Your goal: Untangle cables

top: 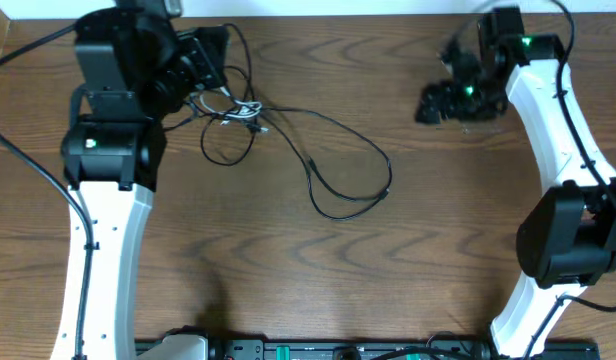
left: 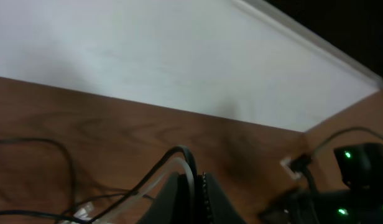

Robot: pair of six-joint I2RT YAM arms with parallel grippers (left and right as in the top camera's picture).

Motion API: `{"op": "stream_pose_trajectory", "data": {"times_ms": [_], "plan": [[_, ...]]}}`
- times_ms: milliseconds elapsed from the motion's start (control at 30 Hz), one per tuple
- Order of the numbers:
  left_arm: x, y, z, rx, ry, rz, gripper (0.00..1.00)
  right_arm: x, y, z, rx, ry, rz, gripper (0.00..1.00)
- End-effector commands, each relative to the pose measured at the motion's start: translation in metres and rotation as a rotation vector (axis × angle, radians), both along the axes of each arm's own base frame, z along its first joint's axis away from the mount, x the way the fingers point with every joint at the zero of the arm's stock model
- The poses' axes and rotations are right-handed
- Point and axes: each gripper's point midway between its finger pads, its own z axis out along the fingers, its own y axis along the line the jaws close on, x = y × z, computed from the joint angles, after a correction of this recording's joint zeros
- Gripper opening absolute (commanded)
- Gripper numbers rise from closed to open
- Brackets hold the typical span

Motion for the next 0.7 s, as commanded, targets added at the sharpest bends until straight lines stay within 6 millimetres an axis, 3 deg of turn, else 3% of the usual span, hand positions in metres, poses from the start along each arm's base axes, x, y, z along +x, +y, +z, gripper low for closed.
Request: {"op": "stream_pose_trajectory", "data": {"times_ms": [0,333,500,667], "plan": [[-0.001,-0.008,0.019,-0.111,0.001,0.001,0.08,-0.002,0.064,0.05,0.21,-0.138,0.197,0.86],[-0.006,-0.018,0.025,-0.325,0.098,0.001,0.08,-0.008,0.164,0.073,0.323,-0.345,0.47,0.91],[-0.012,-0.03,0.036,-0.411,0.114,-0.062,0.08,-0.012,0.201,0.077,0.347,-0.43,0.549,0.91],[-0.013,-0.031,0.038,-0.465,0.146,-0.047,0.08,-0.014,0.228,0.067,0.369,-0.442,0.585,0.9]]}}
